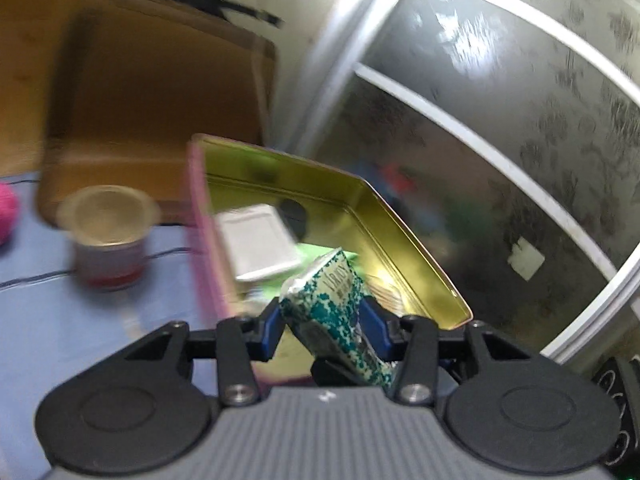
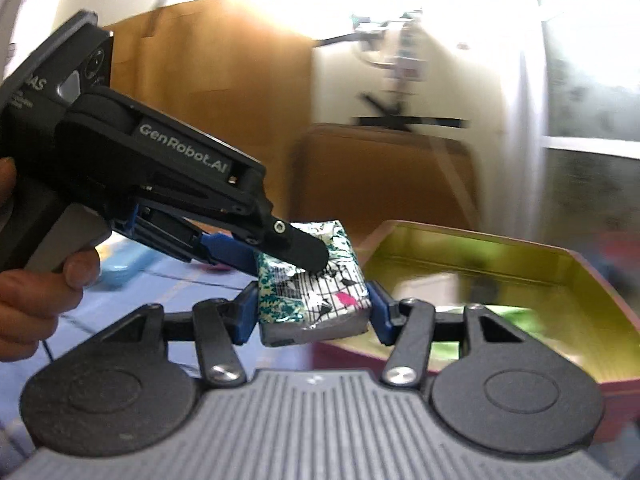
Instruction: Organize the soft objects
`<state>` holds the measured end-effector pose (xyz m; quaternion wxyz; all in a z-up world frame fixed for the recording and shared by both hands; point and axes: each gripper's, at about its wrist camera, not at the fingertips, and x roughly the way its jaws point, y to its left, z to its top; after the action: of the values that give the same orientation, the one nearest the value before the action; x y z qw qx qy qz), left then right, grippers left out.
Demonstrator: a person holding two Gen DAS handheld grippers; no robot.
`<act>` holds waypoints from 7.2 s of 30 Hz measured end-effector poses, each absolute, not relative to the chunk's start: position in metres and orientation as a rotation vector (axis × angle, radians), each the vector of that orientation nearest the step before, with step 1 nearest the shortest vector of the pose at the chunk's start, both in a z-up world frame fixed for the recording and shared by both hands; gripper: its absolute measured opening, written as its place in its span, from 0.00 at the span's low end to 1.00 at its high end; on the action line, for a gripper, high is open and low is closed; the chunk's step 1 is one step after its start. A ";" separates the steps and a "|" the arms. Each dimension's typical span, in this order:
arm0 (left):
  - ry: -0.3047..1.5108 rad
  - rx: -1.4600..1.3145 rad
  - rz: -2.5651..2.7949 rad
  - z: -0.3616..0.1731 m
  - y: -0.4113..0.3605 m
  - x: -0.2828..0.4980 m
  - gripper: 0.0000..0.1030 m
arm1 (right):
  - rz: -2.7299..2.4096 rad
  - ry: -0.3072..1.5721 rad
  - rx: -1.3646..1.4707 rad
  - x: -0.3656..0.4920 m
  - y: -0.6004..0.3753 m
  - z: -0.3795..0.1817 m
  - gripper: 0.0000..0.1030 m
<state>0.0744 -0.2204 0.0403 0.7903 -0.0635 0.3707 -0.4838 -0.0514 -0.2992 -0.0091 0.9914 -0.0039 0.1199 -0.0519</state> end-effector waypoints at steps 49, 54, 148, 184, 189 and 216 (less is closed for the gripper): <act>0.577 0.202 -0.445 0.025 -0.108 0.028 0.74 | -0.244 0.235 0.439 -0.074 -0.305 -0.001 0.67; 0.573 0.207 -0.443 0.024 -0.105 0.030 0.76 | -0.243 0.242 0.429 -0.071 -0.302 -0.001 0.67; 0.397 -0.325 -0.021 -0.025 0.156 0.027 0.84 | 0.417 0.505 -0.028 0.061 -0.094 -0.026 0.13; 0.903 -0.346 -0.612 -0.032 -0.002 0.063 0.58 | 0.342 0.557 -0.028 0.014 -0.179 -0.061 0.58; 0.911 -0.362 -0.694 -0.018 -0.023 0.064 0.34 | 0.328 0.518 0.116 0.001 -0.199 -0.050 0.57; 0.736 0.066 -0.951 0.035 -0.304 0.066 0.39 | -0.414 0.251 0.175 -0.044 -0.397 -0.032 0.58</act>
<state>0.0659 -0.3037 0.0355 0.8242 0.0310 0.3460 -0.4472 -0.0437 -0.3972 -0.0322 0.9671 0.0864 0.1241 -0.2046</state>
